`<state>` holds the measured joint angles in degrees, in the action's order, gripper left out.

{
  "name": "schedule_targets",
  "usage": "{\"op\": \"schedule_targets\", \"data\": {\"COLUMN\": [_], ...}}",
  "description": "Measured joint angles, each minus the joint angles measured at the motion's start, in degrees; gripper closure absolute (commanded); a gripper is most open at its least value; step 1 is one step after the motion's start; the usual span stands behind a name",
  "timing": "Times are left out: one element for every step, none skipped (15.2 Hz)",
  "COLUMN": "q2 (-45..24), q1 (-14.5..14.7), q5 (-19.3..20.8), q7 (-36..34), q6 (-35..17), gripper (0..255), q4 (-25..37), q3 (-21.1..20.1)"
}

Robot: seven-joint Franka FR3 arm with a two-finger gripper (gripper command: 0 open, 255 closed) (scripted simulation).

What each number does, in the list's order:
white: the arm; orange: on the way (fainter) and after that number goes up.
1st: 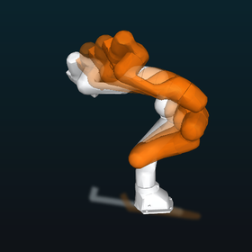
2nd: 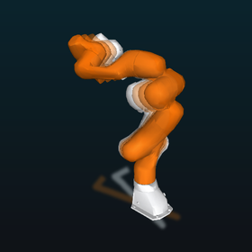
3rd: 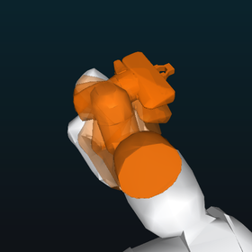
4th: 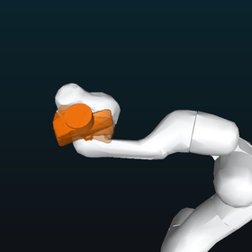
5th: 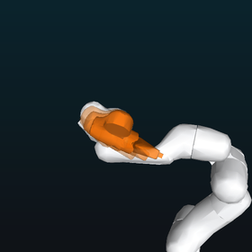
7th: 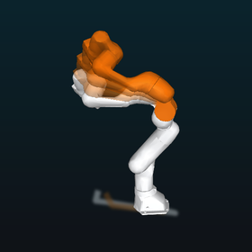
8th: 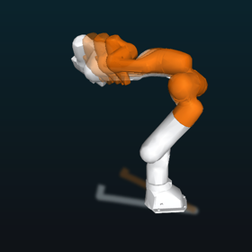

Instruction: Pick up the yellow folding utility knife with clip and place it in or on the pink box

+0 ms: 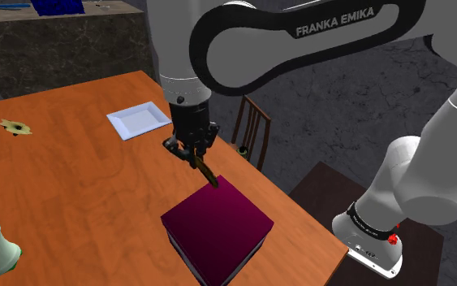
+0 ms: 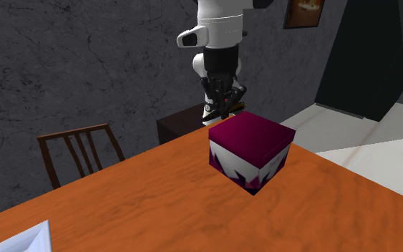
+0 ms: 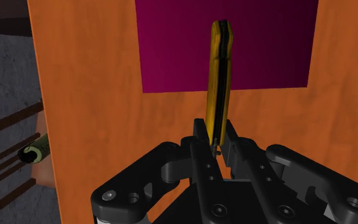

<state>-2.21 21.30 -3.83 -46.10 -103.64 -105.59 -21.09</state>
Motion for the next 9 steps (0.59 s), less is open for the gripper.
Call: {"op": "schedule_targets", "data": {"q2": [1.6,2.9,3.8,5.0,6.5,7.8,9.1,10.0,10.2], "q1": [0.3,0.7,1.2,1.7,2.3,2.9,3.5,4.0,4.2], "q5": [-0.7,-1.2,-1.7,-2.2,-2.9,-3.6,-4.3,-4.8,-5.0], "q7": [-0.4,-1.1,-1.9,-2.7,-3.5,-4.5,-5.4,-6.2,-6.6], "q6": [-0.2,-0.5,-0.9,-1.2,-1.7,-1.8,-1.7,-1.7,-2.2], "gripper": [255,255,255,255,255,255,255,255,255], "q4": [-1.7,-3.1,-4.3,-5.7,-7.3,-8.6,-9.5,-10.3,-11.0], "q3": [-0.3,-0.8,-1.3,-1.8,-2.3,-3.0,-3.5,-4.0,-4.3]}}
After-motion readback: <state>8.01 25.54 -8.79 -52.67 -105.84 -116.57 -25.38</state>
